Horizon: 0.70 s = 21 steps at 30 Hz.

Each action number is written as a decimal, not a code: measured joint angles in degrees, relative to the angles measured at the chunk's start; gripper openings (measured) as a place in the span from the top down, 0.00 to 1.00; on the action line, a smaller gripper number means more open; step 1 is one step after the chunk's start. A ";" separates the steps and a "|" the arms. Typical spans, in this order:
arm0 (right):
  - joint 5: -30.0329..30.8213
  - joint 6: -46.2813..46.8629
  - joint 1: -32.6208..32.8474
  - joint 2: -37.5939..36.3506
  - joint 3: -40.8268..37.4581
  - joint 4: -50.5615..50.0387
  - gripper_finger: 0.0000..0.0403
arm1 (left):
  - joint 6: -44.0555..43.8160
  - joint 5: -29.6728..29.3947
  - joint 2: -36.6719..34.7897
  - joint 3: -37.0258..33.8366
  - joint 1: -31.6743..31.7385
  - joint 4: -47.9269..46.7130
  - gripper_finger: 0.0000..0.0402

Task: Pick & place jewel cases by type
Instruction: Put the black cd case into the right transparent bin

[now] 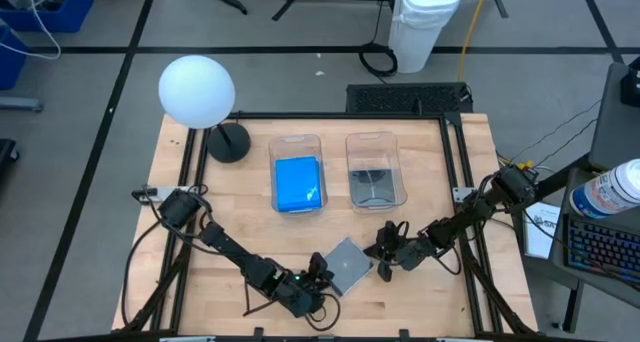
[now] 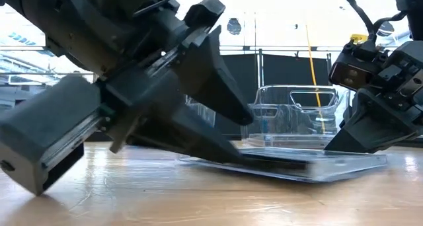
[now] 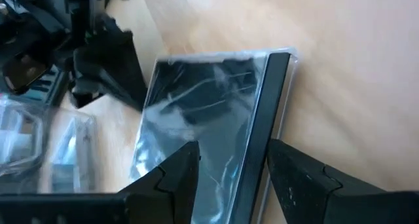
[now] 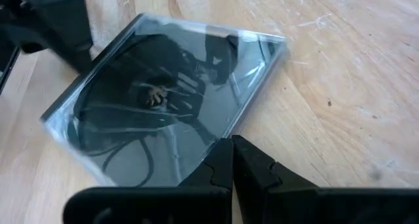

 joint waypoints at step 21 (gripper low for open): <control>-3.55 -2.36 -0.02 0.76 1.18 1.43 1.00 | 4.97 1.13 2.08 2.80 0.66 -16.91 0.55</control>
